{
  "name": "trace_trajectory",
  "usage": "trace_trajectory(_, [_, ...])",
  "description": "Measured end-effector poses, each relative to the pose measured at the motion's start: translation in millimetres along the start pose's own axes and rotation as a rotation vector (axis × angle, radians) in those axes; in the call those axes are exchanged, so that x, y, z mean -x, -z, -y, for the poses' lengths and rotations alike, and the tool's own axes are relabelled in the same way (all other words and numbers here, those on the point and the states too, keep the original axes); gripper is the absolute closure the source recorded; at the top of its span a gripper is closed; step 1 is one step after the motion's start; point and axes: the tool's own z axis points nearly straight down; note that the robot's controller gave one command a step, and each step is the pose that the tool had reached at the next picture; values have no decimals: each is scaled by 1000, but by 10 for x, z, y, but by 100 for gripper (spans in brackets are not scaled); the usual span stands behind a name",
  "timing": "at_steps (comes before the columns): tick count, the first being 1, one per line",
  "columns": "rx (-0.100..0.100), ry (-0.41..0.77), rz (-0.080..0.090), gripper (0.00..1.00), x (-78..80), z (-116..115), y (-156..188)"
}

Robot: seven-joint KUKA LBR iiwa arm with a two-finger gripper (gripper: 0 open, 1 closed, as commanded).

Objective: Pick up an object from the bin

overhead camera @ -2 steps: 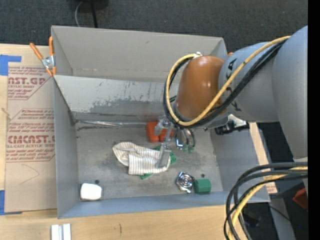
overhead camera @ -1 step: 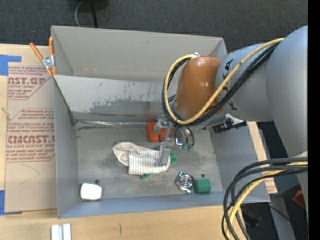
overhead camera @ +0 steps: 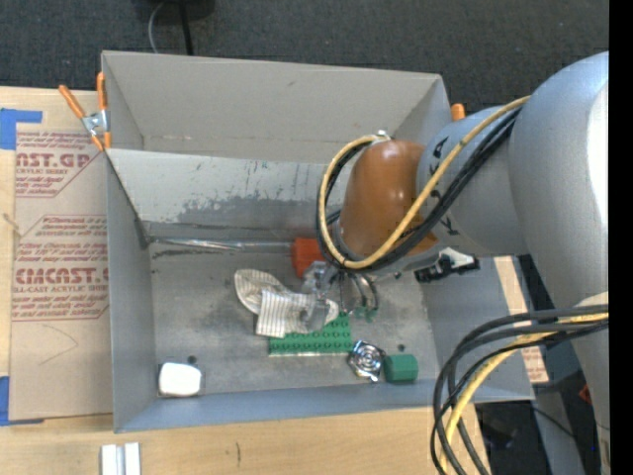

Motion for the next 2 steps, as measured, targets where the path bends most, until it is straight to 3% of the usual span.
trace_trajectory(1, [0,0,0,100,0,0,0])
trace_trajectory(2, [1,-52,3,100,-86,-21,1420])
